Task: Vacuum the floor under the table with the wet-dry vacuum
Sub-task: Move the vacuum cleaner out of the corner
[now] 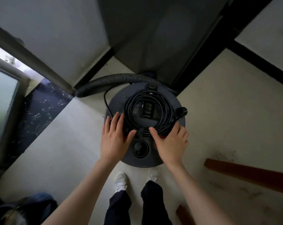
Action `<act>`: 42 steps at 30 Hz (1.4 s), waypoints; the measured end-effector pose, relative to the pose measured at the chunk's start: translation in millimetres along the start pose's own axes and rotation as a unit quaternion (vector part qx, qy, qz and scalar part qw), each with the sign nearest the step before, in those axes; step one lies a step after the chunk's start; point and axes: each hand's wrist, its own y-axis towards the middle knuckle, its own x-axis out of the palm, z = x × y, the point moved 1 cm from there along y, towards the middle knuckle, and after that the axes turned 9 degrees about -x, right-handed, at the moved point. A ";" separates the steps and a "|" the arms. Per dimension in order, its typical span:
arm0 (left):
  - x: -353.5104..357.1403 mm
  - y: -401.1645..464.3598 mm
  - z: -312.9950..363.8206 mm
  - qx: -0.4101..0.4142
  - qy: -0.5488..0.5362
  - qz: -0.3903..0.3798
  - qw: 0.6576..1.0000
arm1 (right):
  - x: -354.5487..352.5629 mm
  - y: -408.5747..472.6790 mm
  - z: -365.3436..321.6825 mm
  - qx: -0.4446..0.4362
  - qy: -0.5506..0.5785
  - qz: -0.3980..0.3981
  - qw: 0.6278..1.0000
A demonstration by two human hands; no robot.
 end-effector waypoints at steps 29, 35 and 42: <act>47.1 -117.8 45.4 0.095 -0.022 -0.167 0.981 | -11.6 -77.1 118.0 0.058 0.017 0.051 0.997; 50.5 -140.3 73.0 0.114 -0.034 -0.228 0.967 | -42.2 -59.0 166.8 0.002 -0.022 -0.032 0.999; 8.1 -105.3 95.9 0.141 0.039 -0.081 0.986 | -51.4 -106.6 150.2 0.186 0.073 0.059 0.978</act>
